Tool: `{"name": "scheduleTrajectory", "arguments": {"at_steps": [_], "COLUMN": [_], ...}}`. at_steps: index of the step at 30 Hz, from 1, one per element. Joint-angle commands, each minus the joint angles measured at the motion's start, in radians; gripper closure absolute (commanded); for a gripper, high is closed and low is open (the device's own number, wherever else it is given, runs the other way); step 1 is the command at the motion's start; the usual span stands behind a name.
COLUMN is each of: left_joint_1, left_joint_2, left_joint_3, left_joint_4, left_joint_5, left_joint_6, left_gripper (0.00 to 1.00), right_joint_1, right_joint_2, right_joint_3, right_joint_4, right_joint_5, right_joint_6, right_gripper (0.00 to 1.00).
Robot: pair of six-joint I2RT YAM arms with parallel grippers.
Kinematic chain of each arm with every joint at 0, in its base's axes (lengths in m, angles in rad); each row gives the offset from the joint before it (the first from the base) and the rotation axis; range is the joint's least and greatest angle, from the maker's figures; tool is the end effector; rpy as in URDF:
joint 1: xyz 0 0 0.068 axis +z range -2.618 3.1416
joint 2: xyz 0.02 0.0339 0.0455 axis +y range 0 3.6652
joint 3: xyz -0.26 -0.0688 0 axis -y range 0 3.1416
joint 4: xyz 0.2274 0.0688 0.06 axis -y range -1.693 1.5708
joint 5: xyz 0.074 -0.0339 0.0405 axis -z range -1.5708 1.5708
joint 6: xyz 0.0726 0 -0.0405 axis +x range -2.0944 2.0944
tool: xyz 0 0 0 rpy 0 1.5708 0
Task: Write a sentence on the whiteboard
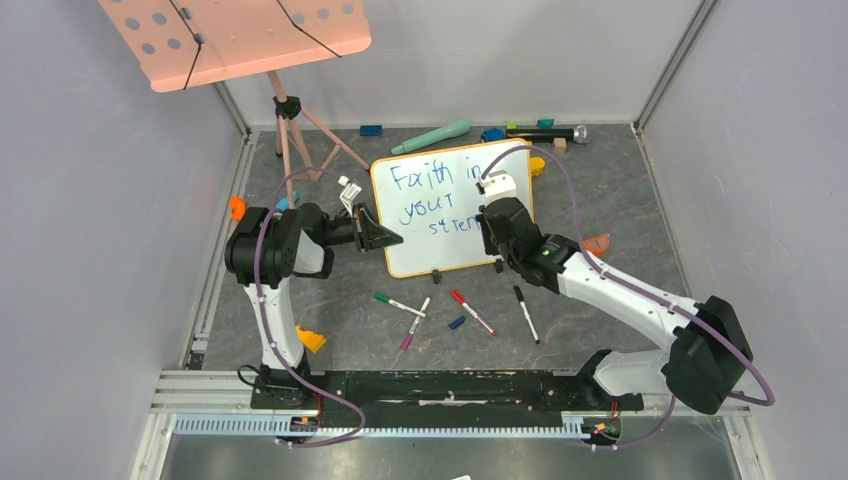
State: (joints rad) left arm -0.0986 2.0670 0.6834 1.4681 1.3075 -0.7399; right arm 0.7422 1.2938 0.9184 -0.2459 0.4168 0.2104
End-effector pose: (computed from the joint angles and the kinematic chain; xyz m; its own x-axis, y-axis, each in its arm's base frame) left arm 0.3291 -0.1030 0.1377 -0.6008 -0.1169 -0.7908 0.7826 0.1157 -0.6116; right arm 0.2385 0.1788 0.2543 -0.4979 -0.1976 -0.8444 -0.2776 0.9588 -0.0606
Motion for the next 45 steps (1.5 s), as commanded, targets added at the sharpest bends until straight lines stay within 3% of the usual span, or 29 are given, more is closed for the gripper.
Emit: {"name": "scheduleTrajectory", "arguments": {"at_steps": [1,16,24,34,45], "left_joint_1": [-0.011,-0.01,-0.01,-0.01,-0.01], "left_joint_2": [-0.019,-0.02,-0.019,-0.02,-0.02], "left_joint_3": [0.004,0.005,0.005,0.005,0.004], "left_joint_4": [0.089,0.089,0.089,0.089,0.089], "left_joint_5": [0.059,0.06,0.06,0.06,0.06], "left_joint_6": [0.1,0.099,0.101,0.101,0.101], "left_gripper": [0.98,0.98,0.98,0.98,0.98], "right_joint_1": [-0.009,-0.034,-0.038,-0.038,-0.039], "right_joint_2": [0.013,0.069,0.1,0.051,0.038], "right_joint_3": [0.052,0.092,0.106,0.005,0.022], "right_joint_4": [0.003,0.018,0.041,0.059,0.006], "right_joint_5": [0.047,0.081,0.024,-0.045,0.073], "right_joint_6": [-0.004,-0.035,-0.052,-0.037,-0.032], "right_gripper": [1.0,1.0,1.0,1.0,1.0]}}
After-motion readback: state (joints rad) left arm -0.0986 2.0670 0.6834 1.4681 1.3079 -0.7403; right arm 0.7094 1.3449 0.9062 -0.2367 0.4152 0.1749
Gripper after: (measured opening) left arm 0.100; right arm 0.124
